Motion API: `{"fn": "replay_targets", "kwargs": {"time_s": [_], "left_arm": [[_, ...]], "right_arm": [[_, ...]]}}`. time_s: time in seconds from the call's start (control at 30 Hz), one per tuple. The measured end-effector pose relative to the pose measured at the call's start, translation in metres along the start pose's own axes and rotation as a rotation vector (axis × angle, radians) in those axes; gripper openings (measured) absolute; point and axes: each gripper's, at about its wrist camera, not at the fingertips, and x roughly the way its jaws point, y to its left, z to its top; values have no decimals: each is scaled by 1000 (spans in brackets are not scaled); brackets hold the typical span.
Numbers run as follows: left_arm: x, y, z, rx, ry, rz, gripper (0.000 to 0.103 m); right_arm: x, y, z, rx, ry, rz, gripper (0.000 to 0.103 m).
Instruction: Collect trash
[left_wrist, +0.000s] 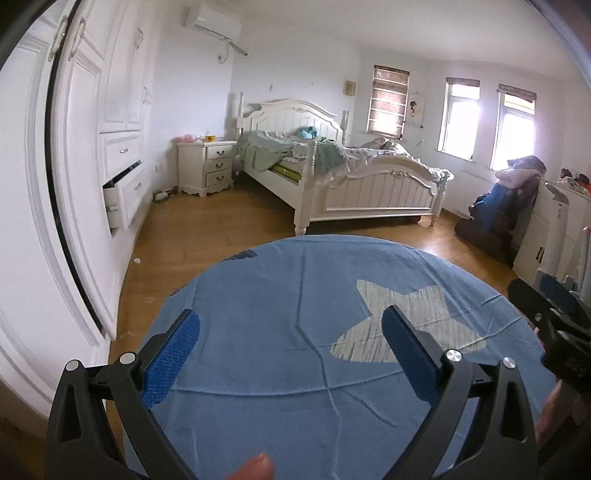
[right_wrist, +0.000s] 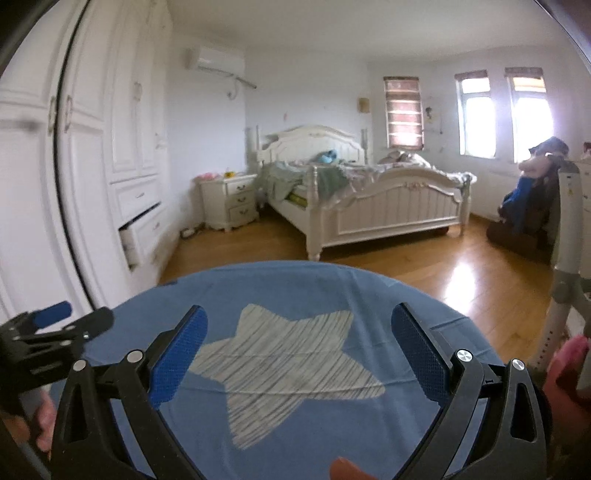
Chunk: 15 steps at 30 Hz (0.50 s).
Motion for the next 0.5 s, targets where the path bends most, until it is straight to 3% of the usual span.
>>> {"fn": "replay_targets", "kwargs": {"time_s": [0.13,0.5], "left_arm": [[6,-3,1,-8,6,-15,98],[22,-24,2,69,43,-24,98]], "right_arm": [[7,-12,-2,-15,-63,-56,98],[21,-41,-11,117,-26,-56,98]]}}
